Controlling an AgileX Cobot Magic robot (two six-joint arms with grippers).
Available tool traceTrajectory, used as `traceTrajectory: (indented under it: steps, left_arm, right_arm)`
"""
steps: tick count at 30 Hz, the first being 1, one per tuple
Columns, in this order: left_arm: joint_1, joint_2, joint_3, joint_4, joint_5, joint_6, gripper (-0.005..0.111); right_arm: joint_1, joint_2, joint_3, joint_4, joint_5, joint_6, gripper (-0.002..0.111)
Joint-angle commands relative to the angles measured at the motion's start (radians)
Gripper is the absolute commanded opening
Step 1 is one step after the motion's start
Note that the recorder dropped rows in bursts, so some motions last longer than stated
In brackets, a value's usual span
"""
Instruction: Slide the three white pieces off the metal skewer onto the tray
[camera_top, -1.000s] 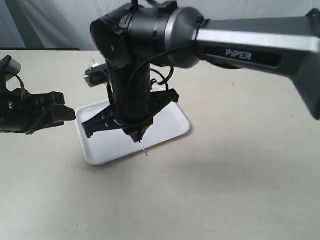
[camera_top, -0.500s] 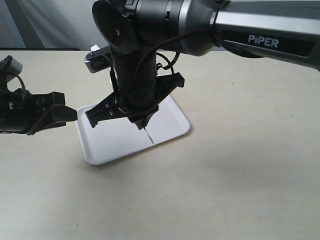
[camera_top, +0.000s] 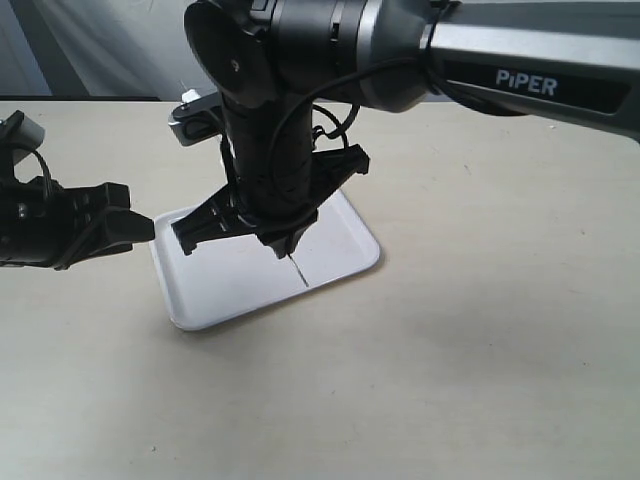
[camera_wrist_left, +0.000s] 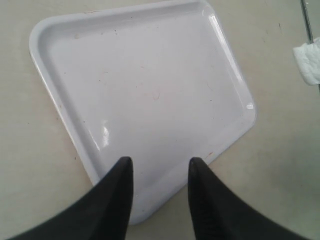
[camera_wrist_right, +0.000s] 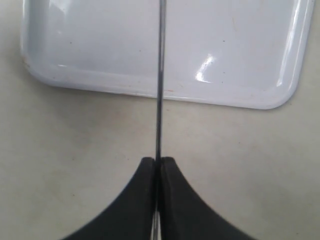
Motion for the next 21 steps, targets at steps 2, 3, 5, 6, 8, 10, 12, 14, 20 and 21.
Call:
traceTrajectory:
  steps: [2, 3, 5, 6, 8, 10, 12, 14, 20, 21]
  left_arm:
    - [-0.007, 0.003, -0.005, -0.011, 0.004, 0.001, 0.036]
    - [-0.007, 0.003, -0.005, -0.011, 0.004, 0.001, 0.036]
    - [-0.007, 0.003, -0.005, -0.011, 0.004, 0.001, 0.036]
    - [-0.007, 0.003, -0.005, -0.011, 0.004, 0.001, 0.036]
    - [-0.007, 0.003, -0.005, -0.011, 0.004, 0.001, 0.036]
    - [-0.007, 0.003, -0.005, -0.013, 0.004, 0.001, 0.036]
    - [-0.007, 0.003, -0.005, -0.016, 0.004, 0.001, 0.036]
    - [-0.007, 0.003, -0.005, -0.016, 0.004, 0.001, 0.036]
    - [-0.007, 0.003, -0.005, -0.020, 0.004, 0.001, 0.036]
    - [-0.007, 0.003, -0.005, -0.020, 0.004, 0.001, 0.036]
  right_arm:
    - [-0.003, -0.008, -0.005, -0.014, 0.004, -0.003, -0.001]
    - [-0.003, -0.008, -0.005, -0.014, 0.004, -0.003, -0.001]
    - [-0.003, -0.008, -0.005, -0.014, 0.004, -0.005, -0.001]
    - [-0.003, -0.008, -0.005, -0.014, 0.004, -0.005, -0.001]
    - [-0.003, -0.008, -0.005, -0.014, 0.004, -0.005, -0.001]
    - [-0.003, -0.008, -0.005, -0.014, 0.004, -0.005, -0.001]
    - [-0.003, -0.008, -0.005, -0.014, 0.004, -0.005, -0.001]
    - [-0.003, -0.008, -0.005, -0.014, 0.004, -0.005, -0.001]
    - [-0.003, -0.008, -0.005, -0.014, 0.004, -0.005, -0.001]
    - [-0.003, -0.008, -0.005, -0.014, 0.004, -0.005, -0.001]
